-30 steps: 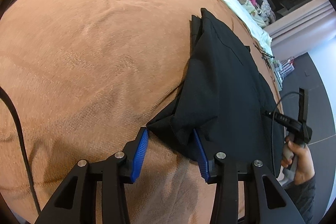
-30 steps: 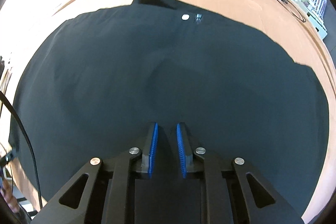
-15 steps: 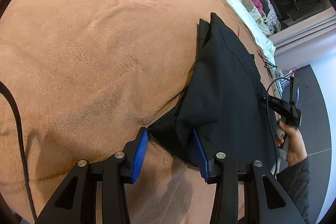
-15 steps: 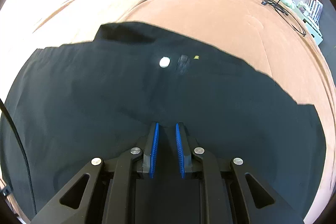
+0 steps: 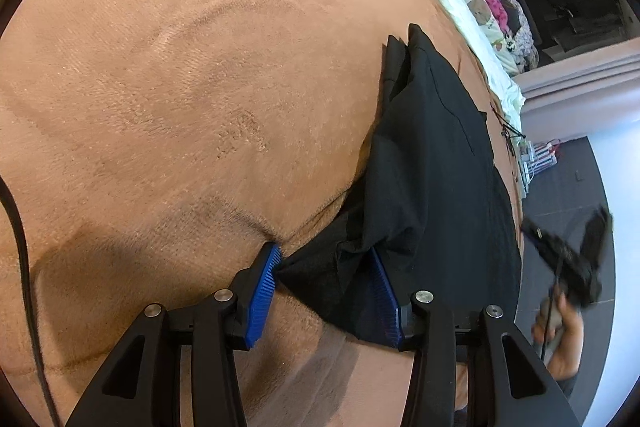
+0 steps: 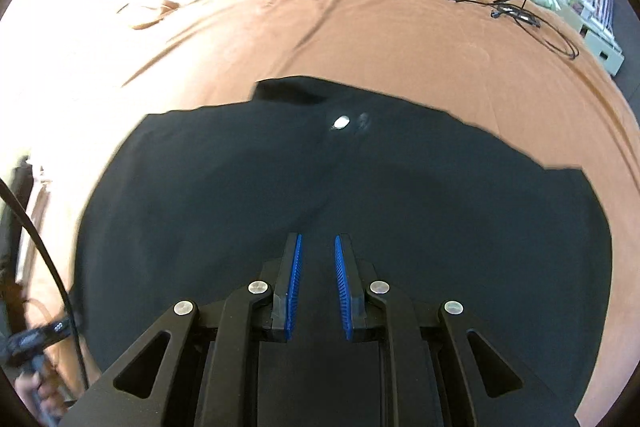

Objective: Fold large clothes
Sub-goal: 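Close both tools on the jacket hem, then lift the hem with both tools and fold it over toward the collar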

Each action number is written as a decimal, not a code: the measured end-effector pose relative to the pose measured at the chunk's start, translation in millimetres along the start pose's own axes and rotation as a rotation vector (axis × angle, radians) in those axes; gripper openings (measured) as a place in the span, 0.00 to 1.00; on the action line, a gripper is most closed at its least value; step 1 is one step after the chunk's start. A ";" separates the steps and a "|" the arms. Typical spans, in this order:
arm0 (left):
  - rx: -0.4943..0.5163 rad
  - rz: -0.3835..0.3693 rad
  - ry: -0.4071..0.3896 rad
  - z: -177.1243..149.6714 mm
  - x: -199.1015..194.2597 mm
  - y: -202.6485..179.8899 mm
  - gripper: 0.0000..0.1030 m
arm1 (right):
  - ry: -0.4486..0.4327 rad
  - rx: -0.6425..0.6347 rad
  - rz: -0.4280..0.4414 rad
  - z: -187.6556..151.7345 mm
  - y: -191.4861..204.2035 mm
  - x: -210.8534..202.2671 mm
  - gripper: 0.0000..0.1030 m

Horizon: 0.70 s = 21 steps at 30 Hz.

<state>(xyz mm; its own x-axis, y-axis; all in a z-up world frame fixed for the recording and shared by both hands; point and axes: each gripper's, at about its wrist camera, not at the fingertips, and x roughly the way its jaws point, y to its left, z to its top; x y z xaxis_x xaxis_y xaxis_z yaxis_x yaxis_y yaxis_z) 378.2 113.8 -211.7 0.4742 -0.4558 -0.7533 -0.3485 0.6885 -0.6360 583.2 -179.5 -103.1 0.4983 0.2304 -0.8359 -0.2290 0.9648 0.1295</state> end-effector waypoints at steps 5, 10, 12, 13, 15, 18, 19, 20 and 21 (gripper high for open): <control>0.020 0.029 -0.001 -4.3 -4.4 -8.8 0.25 | 0.005 0.048 0.095 -40.5 -8.8 -12.5 0.13; 0.068 0.025 -0.042 -7.9 -26.8 -30.2 0.13 | 0.019 0.084 0.119 -60.4 -18.3 -11.0 0.13; 0.096 0.017 -0.061 -8.7 -37.0 -43.5 0.12 | 0.024 0.085 0.115 -72.7 -15.7 -22.7 0.13; 0.106 0.013 -0.069 -8.3 -40.7 -49.6 0.12 | 0.030 0.087 0.111 -75.1 -15.0 -23.0 0.13; 0.132 -0.004 -0.084 -7.4 -50.1 -63.9 0.11 | 0.039 0.087 0.110 -82.7 -10.9 -30.0 0.13; 0.166 -0.033 -0.100 -4.5 -61.0 -84.8 0.10 | 0.051 0.085 0.127 -96.0 -8.3 -21.2 0.13; 0.174 -0.037 -0.104 -3.7 -63.2 -89.2 0.09 | 0.053 0.086 0.130 -99.9 -5.4 -22.5 0.13; 0.185 -0.040 -0.107 -2.8 -65.5 -94.8 0.09 | 0.053 0.086 0.131 -103.2 -2.9 -26.4 0.13; 0.194 -0.044 -0.110 -2.1 -67.5 -100.0 0.09 | 0.053 0.086 0.130 -106.7 -2.3 -25.1 0.13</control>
<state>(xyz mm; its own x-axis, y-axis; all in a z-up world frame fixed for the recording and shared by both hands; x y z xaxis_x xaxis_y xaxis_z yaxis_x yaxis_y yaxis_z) 379.4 74.6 -97.6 0.5746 -0.4311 -0.6957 -0.1682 0.7697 -0.6159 481.9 -201.0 -139.3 0.4240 0.3494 -0.8356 -0.2150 0.9350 0.2819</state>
